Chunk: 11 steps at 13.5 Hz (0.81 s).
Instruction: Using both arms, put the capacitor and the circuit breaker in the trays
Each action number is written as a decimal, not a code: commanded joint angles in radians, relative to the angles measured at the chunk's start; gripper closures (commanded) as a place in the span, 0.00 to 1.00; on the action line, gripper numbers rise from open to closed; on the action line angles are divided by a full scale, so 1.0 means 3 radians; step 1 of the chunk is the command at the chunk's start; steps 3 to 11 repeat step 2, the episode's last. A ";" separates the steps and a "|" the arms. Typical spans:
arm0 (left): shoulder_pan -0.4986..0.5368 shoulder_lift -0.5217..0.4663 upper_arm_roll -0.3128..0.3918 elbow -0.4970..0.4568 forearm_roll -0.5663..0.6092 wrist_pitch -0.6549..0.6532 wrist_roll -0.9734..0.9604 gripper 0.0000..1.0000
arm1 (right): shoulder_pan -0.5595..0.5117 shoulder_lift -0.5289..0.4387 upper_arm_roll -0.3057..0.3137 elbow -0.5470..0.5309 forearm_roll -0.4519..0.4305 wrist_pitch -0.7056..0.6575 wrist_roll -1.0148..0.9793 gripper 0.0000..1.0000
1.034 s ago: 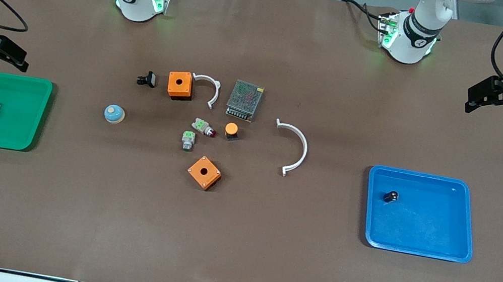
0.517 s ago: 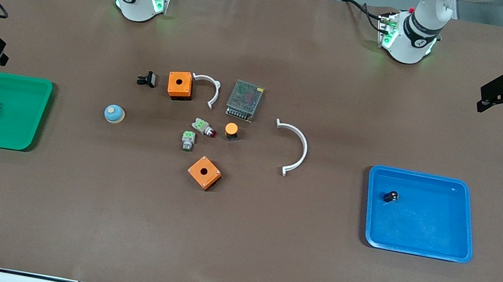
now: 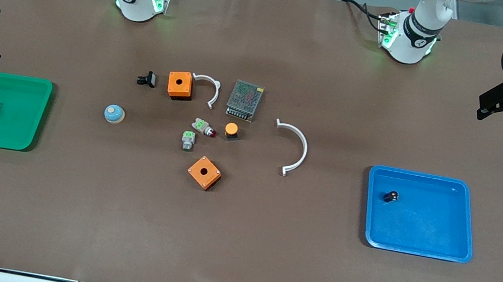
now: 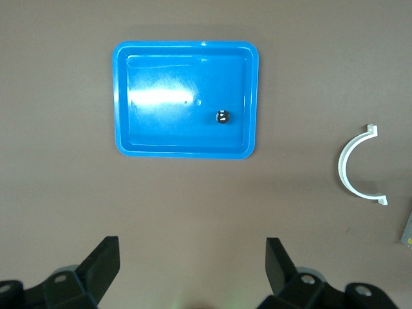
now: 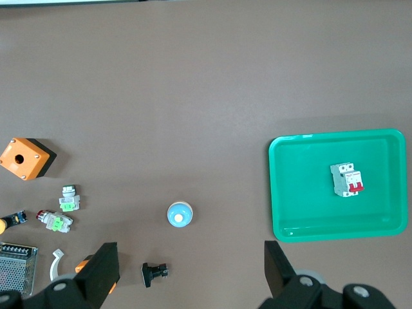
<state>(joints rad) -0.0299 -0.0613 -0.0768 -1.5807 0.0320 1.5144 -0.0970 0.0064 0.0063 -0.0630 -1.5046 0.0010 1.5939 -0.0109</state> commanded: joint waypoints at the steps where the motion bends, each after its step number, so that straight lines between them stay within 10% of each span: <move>1: 0.0018 0.0036 -0.0010 0.0089 0.0016 -0.0017 0.0032 0.00 | -0.0011 0.0035 0.0016 0.0096 0.0002 -0.0057 0.0001 0.00; 11: 0.0013 0.0036 -0.0010 0.0084 0.0011 -0.0017 0.0027 0.00 | -0.0011 0.0035 0.0016 0.0096 0.0002 -0.0052 0.0006 0.00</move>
